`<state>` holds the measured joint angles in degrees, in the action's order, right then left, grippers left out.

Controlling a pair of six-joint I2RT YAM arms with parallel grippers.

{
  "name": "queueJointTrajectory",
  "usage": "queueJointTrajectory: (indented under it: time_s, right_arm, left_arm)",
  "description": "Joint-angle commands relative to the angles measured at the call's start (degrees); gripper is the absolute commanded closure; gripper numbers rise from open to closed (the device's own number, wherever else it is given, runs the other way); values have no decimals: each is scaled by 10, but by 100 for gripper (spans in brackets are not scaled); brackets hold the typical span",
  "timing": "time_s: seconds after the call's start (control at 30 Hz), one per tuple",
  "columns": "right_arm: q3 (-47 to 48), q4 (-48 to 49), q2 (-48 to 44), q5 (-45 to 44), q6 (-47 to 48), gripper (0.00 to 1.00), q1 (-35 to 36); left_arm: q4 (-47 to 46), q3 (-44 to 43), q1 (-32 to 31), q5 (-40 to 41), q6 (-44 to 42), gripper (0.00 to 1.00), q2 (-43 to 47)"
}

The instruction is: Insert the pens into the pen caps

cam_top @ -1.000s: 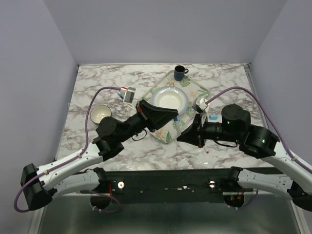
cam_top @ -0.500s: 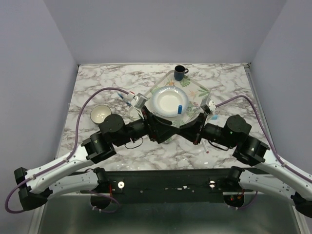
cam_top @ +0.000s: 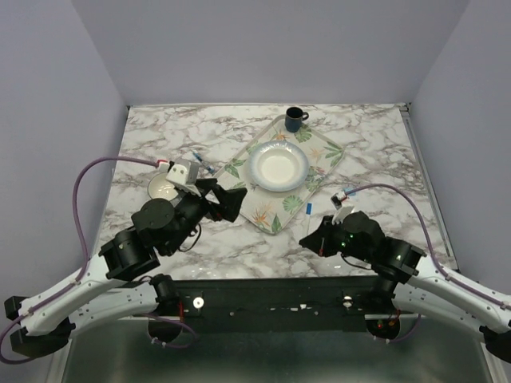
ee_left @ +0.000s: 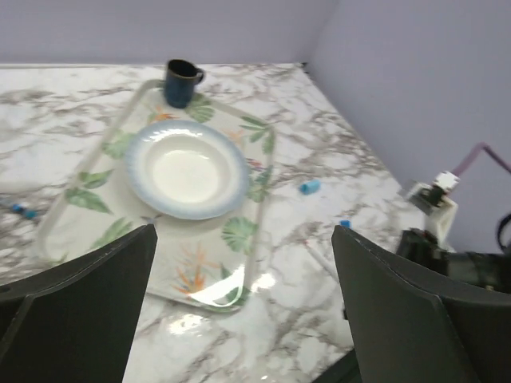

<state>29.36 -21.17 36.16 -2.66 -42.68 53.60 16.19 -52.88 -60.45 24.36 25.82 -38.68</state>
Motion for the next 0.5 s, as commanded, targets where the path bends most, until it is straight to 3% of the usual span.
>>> queueJointTrajectory:
  time_s: [0.0, 0.47]
  right_arm:
    - [-21, -81, 40, -66, -100, 99, -3]
    - [-1, -6, 308, -90, -78, 95, -3]
  left_arm:
    - [32, 33, -1, 156, -74, 1, 26]
    - [23, 49, -1, 207, -111, 1, 53]
